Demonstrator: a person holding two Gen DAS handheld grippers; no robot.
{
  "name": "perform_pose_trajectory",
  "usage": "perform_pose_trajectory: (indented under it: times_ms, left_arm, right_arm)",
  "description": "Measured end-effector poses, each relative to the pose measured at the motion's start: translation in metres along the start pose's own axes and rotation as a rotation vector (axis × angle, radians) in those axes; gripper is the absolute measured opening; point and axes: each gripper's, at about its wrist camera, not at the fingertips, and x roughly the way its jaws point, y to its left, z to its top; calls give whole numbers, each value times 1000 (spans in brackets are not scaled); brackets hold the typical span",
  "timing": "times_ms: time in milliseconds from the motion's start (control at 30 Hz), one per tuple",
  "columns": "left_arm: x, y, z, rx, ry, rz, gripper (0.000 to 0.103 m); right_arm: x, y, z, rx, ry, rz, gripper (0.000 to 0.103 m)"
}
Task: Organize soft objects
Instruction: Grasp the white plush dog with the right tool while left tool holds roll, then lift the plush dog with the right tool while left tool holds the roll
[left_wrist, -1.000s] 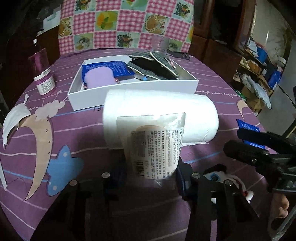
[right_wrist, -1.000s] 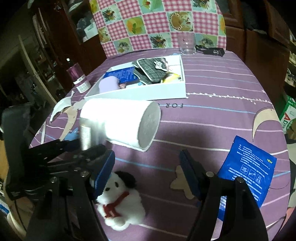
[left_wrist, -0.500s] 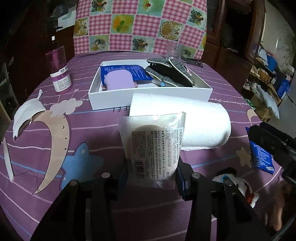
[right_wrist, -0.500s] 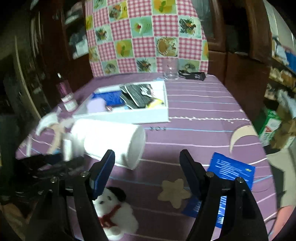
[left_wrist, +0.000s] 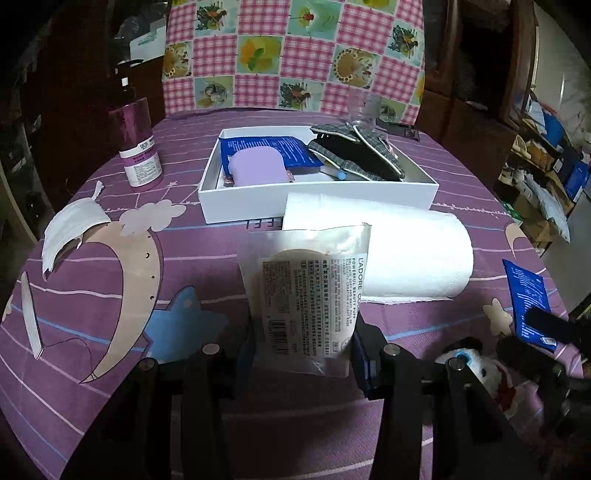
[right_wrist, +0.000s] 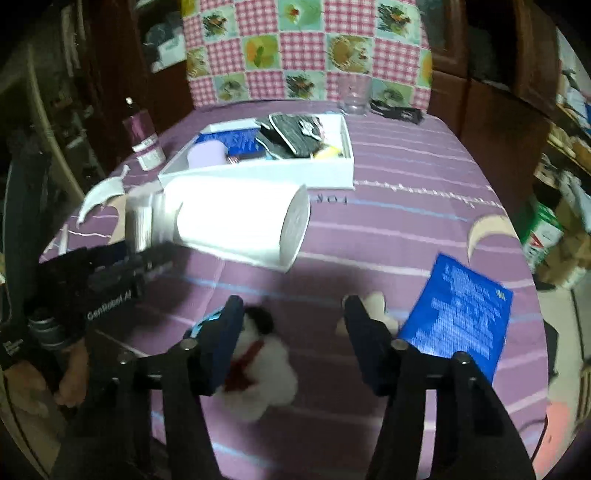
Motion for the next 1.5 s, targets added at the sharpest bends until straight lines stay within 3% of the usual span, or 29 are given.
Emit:
perform_pose_trajectory:
  times_ms: [167, 333, 700, 867, 1033, 1167, 1367, 1500]
  left_arm:
    - [-7, 4, -4, -8, -12, -12, 44]
    - [-13, 9, -6, -31, -28, -44, 44]
    - [-20, 9, -8, -39, -46, -90, 44]
    - [-22, 7, -8, -30, -53, -101, 44]
    - [-21, 0, -9, 2, -49, -132, 44]
    - [-20, -6, -10, 27, -46, -176, 44]
    - [-13, -8, -10, 34, -22, -179, 44]
    - [-7, -8, -10, 31, 0, -165, 44]
  right_arm:
    - [4, 34, -8, 65, 87, -103, 52]
    - [18, 56, -9, 48, 95, -186, 51]
    - [25, 22, 13, 155, 106, -173, 37]
    - [19, 14, 20, 136, 72, -240, 37]
    - [21, -5, 32, 148, 74, -175, 37]
    - [22, -19, 43, 116, 30, -63, 38]
    - [31, -39, 36, 66, -69, 59, 45]
    - [45, -53, 32, 148, -11, 122, 48]
